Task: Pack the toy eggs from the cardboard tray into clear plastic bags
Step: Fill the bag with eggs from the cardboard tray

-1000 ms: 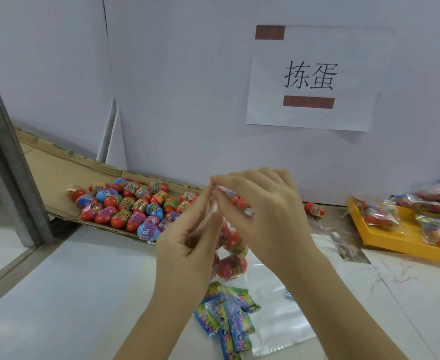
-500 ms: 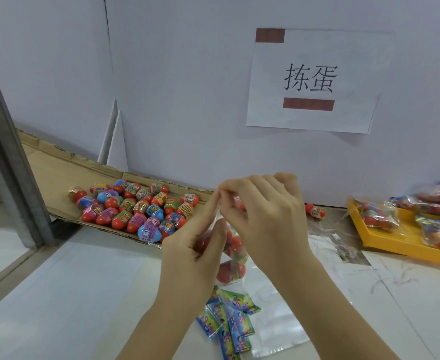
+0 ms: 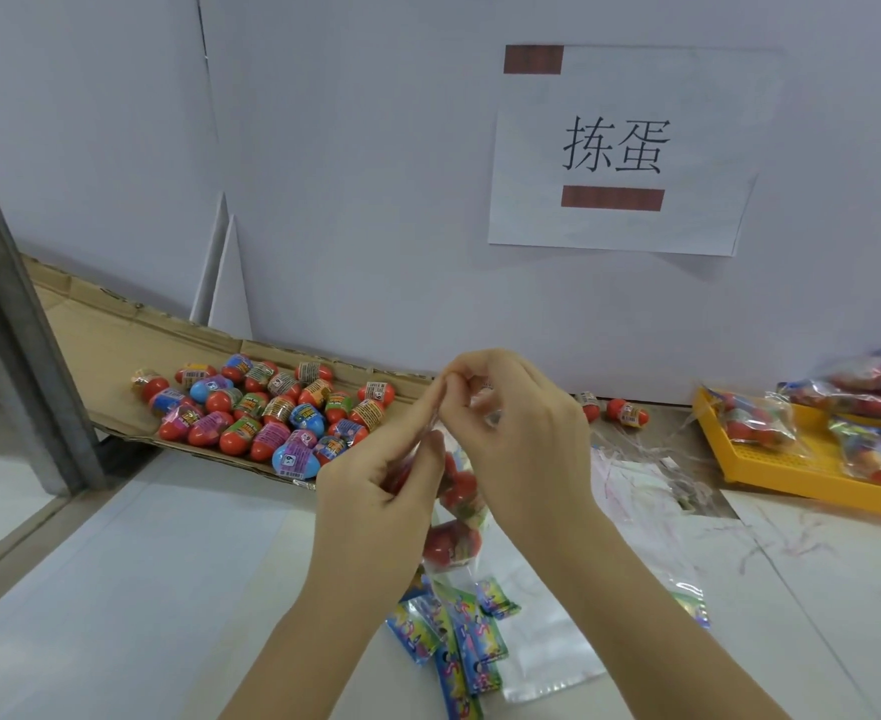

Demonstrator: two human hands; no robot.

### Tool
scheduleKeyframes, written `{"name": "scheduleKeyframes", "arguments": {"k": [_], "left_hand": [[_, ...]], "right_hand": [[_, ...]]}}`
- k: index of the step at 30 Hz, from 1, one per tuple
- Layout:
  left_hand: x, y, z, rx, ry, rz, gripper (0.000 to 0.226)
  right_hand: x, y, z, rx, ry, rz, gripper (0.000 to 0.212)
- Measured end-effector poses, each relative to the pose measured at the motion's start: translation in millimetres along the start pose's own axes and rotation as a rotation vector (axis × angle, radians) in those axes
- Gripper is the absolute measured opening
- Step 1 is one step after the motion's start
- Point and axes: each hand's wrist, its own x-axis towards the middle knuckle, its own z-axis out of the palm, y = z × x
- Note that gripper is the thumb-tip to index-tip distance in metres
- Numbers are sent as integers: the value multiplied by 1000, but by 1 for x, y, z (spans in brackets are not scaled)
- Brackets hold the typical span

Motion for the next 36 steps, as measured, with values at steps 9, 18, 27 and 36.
{"name": "scheduleKeyframes", "arguments": {"k": [9, 18, 27, 36], "left_hand": [[2, 1, -1, -49, -17, -41, 48], [0, 5, -1, -111, 32, -27, 51], [12, 1, -9, -397, 146, -306, 35], [17, -14, -15, -324, 229, -395, 23]], "right_hand": [[-4, -3, 3, -19, -17, 12, 7], [10, 11, -5, -21, -17, 128, 8], [30, 57, -34, 190, -390, 324, 26], [15, 95, -26, 104, -456, 424, 25]]}}
